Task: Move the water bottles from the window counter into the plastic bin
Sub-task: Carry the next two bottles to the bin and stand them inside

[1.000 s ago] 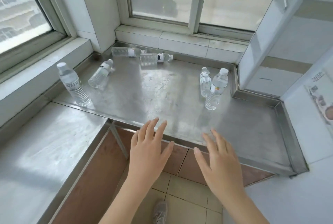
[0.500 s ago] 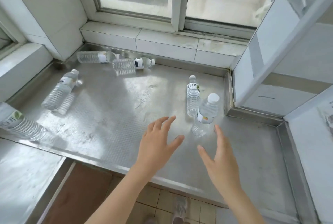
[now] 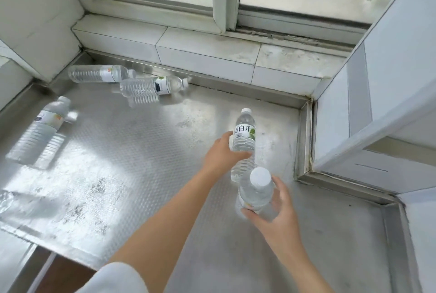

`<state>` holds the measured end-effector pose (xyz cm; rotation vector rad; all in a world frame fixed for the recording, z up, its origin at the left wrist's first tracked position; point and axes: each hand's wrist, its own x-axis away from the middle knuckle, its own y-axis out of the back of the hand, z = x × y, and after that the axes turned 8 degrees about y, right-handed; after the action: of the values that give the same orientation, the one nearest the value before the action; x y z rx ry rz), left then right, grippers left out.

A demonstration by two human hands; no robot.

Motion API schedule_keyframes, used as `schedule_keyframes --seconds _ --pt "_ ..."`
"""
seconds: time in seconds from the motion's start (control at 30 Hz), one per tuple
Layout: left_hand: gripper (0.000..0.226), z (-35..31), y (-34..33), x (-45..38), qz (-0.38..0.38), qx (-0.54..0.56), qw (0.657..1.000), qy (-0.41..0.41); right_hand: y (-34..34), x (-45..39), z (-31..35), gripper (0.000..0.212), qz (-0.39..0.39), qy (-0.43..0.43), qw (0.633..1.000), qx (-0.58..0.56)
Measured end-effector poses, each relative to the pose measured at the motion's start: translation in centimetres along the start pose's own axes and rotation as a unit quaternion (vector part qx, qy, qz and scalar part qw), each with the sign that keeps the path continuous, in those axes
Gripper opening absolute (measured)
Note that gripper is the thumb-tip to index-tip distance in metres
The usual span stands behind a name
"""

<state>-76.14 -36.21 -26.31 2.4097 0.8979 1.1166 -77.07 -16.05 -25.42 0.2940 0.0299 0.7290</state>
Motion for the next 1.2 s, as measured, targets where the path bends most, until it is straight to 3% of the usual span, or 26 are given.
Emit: schedule_keyframes --seconds 0.2,0.3,0.5,0.83,1.2 --pt "0.088 -1.1 -2.4 -3.0 -0.05 -0.026 0.998 0.029 0.5 -2.8 -0.1 0.072 -0.015 -0.011 0.996 -0.093" --pt "0.078 -1.7 -2.7 -3.3 -0.051 0.029 0.998 0.033 0.8 -4.1 0.1 0.069 -0.044 -0.033 0.991 -0.12" --pt "0.084 -0.3 -1.5 -2.0 -0.028 0.17 0.984 0.046 1.6 -3.8 0.7 0.072 -0.115 -0.059 0.985 -0.112" --pt "0.091 1.7 3.4 7.9 -0.016 0.32 0.946 -0.056 1.9 1.3 4.6 0.077 -0.194 -0.043 0.975 -0.101" --pt "0.09 7.5 10.5 20.0 0.028 0.268 0.938 -0.216 -3.2 12.7 11.1 0.072 -0.325 0.031 0.937 -0.126"
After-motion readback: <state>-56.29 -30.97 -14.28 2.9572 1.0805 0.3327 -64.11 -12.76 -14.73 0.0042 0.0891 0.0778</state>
